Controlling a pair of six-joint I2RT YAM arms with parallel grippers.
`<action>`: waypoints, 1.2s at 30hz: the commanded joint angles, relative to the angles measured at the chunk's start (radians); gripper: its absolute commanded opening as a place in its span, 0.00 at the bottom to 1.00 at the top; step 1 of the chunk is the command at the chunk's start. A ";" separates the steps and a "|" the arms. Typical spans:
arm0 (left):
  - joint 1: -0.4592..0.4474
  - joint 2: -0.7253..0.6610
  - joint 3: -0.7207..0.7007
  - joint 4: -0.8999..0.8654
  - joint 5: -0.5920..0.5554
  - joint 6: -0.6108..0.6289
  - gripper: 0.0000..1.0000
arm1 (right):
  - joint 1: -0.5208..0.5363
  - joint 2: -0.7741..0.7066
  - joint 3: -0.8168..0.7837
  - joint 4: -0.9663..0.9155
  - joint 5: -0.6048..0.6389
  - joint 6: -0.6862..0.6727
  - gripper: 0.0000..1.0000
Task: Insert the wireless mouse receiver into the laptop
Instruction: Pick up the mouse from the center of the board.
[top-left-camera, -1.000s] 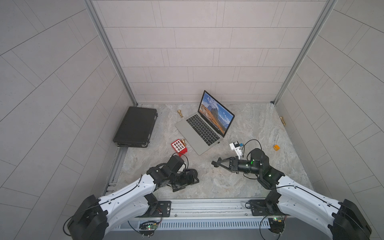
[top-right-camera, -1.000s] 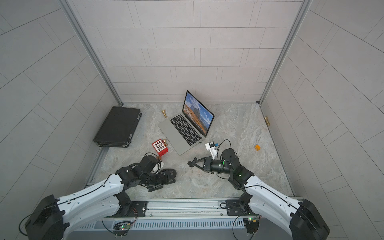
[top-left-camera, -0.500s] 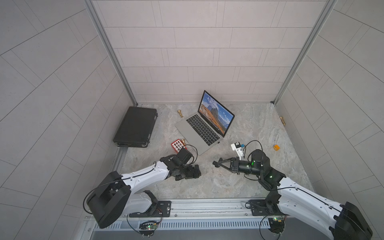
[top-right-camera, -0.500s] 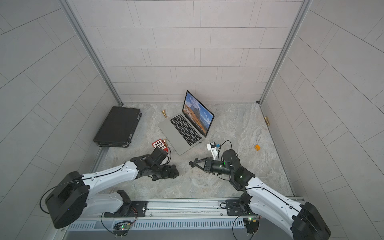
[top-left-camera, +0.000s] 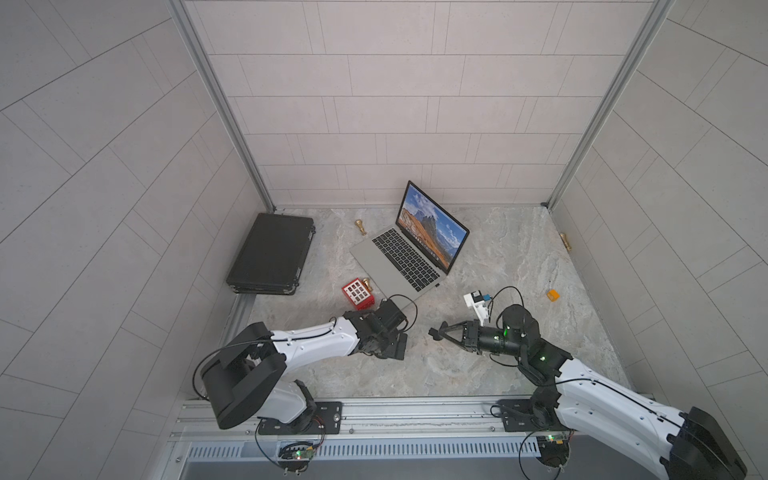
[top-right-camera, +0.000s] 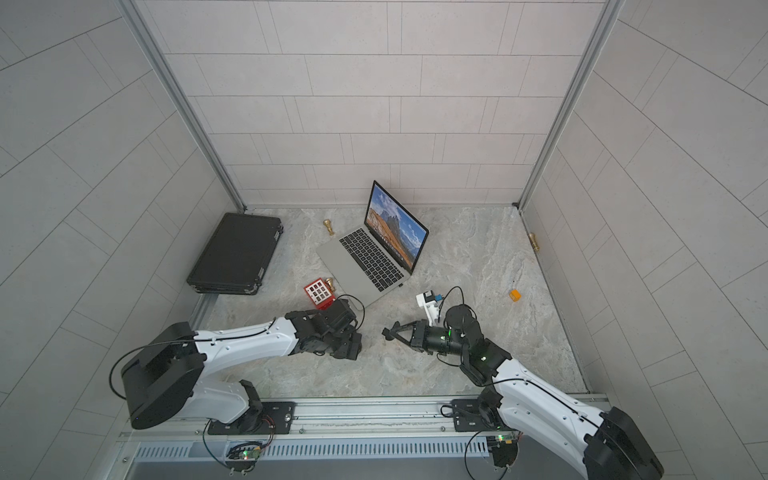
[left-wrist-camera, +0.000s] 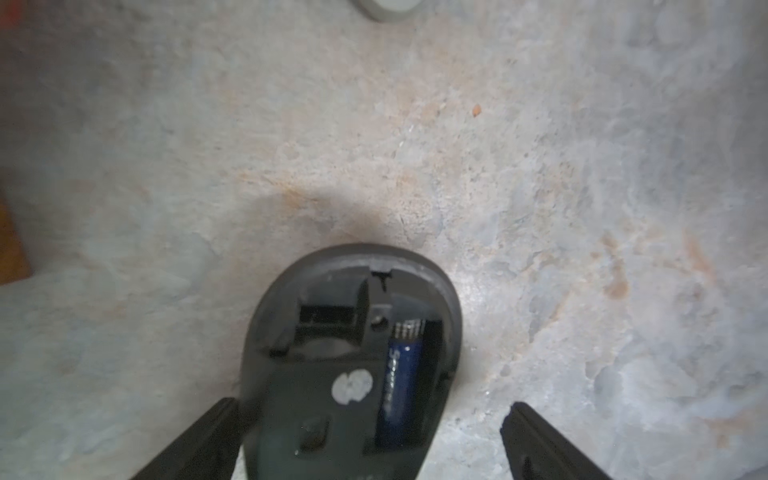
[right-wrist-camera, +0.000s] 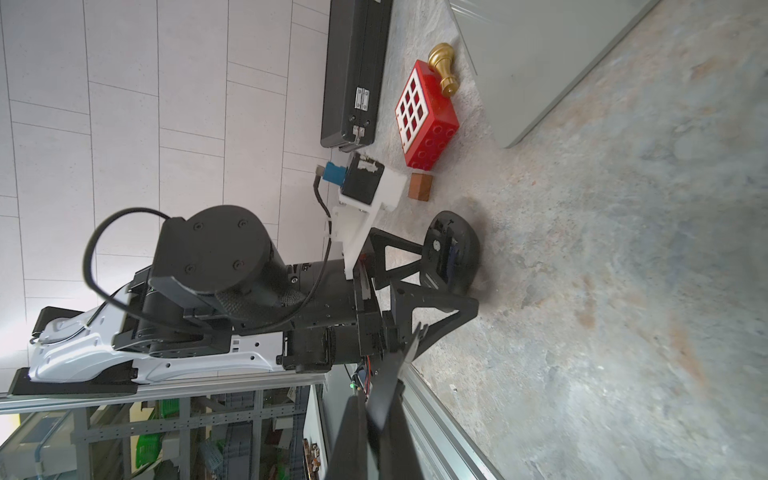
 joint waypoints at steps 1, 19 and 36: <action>-0.043 0.026 0.014 -0.068 -0.113 0.015 0.96 | -0.004 -0.017 -0.017 0.006 0.016 -0.014 0.00; -0.243 0.059 -0.025 0.092 -0.143 0.289 0.48 | -0.087 0.019 0.051 -0.251 -0.113 -0.175 0.00; -0.290 0.083 -0.103 0.349 0.169 0.643 0.39 | -0.080 0.264 0.101 -0.294 -0.386 -0.429 0.00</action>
